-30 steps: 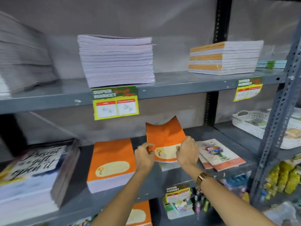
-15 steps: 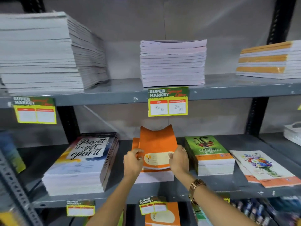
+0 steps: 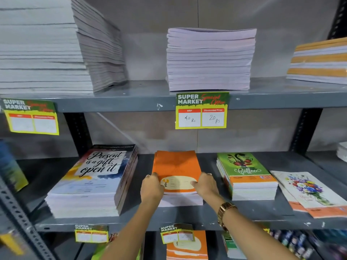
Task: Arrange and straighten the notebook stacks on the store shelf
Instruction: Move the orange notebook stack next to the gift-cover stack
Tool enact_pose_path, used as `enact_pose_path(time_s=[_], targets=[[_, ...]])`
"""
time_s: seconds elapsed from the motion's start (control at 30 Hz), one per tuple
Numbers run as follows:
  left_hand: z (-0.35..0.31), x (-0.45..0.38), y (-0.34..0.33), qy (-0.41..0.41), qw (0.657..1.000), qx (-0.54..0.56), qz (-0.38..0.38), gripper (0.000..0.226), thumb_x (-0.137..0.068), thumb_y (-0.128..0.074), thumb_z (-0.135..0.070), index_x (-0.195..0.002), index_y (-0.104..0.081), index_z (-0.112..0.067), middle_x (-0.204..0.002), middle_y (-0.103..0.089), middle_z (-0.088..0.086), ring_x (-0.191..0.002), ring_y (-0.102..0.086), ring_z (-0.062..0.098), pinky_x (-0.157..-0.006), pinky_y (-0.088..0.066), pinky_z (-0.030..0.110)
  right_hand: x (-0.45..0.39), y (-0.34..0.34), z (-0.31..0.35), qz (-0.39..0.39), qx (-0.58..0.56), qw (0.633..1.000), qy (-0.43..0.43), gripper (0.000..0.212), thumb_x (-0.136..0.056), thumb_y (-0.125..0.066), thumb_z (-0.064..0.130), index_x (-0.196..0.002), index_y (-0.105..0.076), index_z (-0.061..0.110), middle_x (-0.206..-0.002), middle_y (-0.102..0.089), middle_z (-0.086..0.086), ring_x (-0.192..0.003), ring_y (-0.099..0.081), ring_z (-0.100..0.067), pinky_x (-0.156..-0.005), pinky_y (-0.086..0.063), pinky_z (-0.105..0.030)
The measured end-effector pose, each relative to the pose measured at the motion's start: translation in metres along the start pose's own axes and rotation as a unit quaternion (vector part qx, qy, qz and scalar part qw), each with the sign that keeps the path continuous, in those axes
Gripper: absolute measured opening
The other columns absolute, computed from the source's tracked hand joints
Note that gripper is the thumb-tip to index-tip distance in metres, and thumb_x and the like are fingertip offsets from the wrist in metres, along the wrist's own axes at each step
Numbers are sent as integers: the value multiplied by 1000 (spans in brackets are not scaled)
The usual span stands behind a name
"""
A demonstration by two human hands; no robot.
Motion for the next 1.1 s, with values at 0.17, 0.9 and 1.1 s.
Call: enact_pose_path(time_s=[0.17,0.9,1.1], targets=[[-2,4,-7,13,995,-95,-13,28,-90,-49,-14,-118,-51,-6,-118,-60,14,-115,-50,30,-94,-45,40,-1,-3,-7,14,34,999,32,35,-90,-56,34,-99,-59,0,-109,-63,-18,-99,-61,-32,-71,-47,-32],[-120,51,-85,-291,950,-112,28,34,-93,-40,-13,-126,-51,-12,-137,-51,5,-124,-45,25,-101,-37,36,25,96,-121,-256,150,953,65,24,-86,-60,13,-107,-61,2,-107,-64,-19,-99,-58,-37,-85,-46,-43],[-164,69,-121,-346,932,-87,63,38,-92,-43,-12,-130,-46,-13,-137,-50,6,-124,-45,25,-101,-37,36,29,121,-178,-249,175,953,-7,29,-91,-52,19,-116,-56,5,-116,-61,-16,-108,-53,-34,-89,-41,-41]])
Point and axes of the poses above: each hand's wrist, its own x-axis away from the middle knuckle, its own y-axis out of the back of the hand, z = x × y, the point moved 2 cm from there along -x, towards the middle knuckle
